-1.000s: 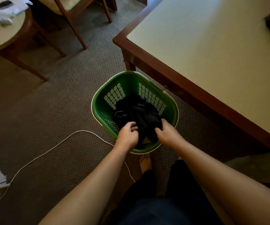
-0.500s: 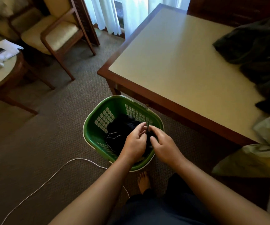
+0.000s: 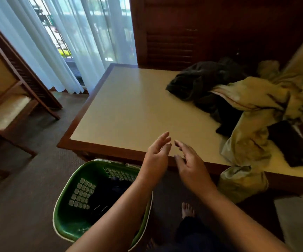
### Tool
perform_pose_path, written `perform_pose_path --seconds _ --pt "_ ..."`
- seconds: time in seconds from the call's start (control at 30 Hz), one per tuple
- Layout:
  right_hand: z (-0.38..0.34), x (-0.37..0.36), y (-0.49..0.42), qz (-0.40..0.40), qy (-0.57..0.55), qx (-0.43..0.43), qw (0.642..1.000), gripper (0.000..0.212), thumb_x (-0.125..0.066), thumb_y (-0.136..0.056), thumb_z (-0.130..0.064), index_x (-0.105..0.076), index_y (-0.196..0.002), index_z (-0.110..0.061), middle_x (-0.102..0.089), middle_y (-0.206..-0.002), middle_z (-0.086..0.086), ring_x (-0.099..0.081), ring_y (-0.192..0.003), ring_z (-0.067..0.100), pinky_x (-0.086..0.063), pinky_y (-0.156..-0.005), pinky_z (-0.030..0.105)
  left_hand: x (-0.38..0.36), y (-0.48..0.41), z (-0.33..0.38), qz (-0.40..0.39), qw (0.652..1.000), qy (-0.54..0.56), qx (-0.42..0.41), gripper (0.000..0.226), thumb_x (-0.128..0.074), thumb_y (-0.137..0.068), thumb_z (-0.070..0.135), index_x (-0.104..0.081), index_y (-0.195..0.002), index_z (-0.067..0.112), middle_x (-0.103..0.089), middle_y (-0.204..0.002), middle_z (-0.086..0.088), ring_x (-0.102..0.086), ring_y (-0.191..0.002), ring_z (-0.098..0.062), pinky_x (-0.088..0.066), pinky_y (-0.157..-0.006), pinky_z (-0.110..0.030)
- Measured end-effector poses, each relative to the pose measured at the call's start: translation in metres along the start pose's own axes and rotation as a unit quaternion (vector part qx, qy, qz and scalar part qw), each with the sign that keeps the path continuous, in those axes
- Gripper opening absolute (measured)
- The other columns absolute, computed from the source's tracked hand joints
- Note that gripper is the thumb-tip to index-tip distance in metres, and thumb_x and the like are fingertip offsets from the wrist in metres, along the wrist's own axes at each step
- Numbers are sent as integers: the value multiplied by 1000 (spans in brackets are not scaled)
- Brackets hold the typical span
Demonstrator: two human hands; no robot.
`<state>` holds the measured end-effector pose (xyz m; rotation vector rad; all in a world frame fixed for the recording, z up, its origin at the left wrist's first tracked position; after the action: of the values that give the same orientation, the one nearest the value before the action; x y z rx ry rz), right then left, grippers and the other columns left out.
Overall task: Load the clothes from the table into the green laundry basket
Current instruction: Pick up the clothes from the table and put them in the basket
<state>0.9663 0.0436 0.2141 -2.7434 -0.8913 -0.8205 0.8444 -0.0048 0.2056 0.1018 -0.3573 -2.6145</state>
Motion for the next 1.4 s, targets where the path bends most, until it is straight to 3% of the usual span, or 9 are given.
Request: perform_pose_path --seconds 0.17,0.43,0.63,0.8,0.9,1.03,1.13,1.27,1.4 --pt "12 63 -32 89 7 -3 996 47 -49 -103 -22 -44 -150 -24 -49 -150 -7 -42 -138 7 -36 -116 30 -58 -44 33 -43 998 -29 -18 41 -49 -108 15 -54 -143 34 -60 -144 0 -57 -135 -14 -41 -120 -43" --pt "47 167 -89 171 -16 -34 985 46 -47 -105 -30 -43 -150 -29 -48 -151 -10 -41 -138 3 -36 -114 30 -150 -111 85 -70 995 -68 -29 45 -50 -104 20 -55 -148 27 -63 -141 4 -58 -132 -10 -43 -118 -41" --pt "111 255 -149 229 93 -103 964 64 -60 -97 -40 -38 -153 -17 -44 -154 10 -40 -142 27 -34 -114 38 -207 -158 105 -99 989 -104 -32 48 -46 -107 5 -62 -114 49 -69 -96 39 -63 -96 17 -50 -85 -8" --pt "189 290 -200 104 207 -196 953 110 -69 -80 -62 -1 -159 -29 0 -168 6 0 -154 36 -14 -122 56 -243 -187 111 -111 984 -139 -14 44 -48 -108 10 -52 -148 29 -61 -138 9 -60 -117 1 -44 -79 -5" --pt "202 292 -213 91 207 -193 955 76 -59 -83 -63 -34 -148 -32 -28 -159 8 -19 -149 37 -24 -118 53 -253 -199 108 -116 981 -154 -28 47 -53 -106 6 -48 -150 21 -64 -122 13 -65 -91 17 -47 -70 -1" --pt "163 296 -212 170 38 -160 972 57 -52 -95 -55 -53 -142 -21 -58 -141 3 -51 -134 26 -42 -111 43 -246 -212 99 -117 968 -213 -67 94 -80 -85 13 -28 -152 52 -45 -155 -2 -56 -129 -1 -55 -102 -30" --pt "108 287 -195 110 -263 -123 950 39 -56 -99 -49 -62 -133 -31 -63 -135 -9 -57 -129 15 -47 -108 36 -245 -212 104 -128 917 -334 -175 139 -98 -66 30 5 -155 57 2 -170 5 -8 -155 -13 -23 -119 -24" --pt "85 277 -181 67 -454 -113 881 26 -61 -82 -58 -76 -97 -44 -74 -114 -4 -68 -114 19 -52 -104 45 -249 -204 129 -146 923 -272 -229 76 -87 -70 45 -47 -134 57 -58 -139 1 -57 -132 -21 -53 -103 -25" --pt "98 311 -179 122 -245 24 962 37 -57 -87 -24 -71 -115 -42 -68 -115 -14 -63 -112 16 -52 -101 53 -242 -198 145 -102 986 -47 -121 28 -76 -87 9 -73 -110 25 -79 -102 -3 -76 -100 -27 -64 -82 -39"
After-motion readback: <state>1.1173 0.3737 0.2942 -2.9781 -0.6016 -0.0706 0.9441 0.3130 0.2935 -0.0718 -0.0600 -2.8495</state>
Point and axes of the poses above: each hand's wrist, its own y-axis away from the middle knuckle, its own x-axis out of the back of the hand, z = x × y, the point moved 4 cm from there along -y, towards the middle knuckle
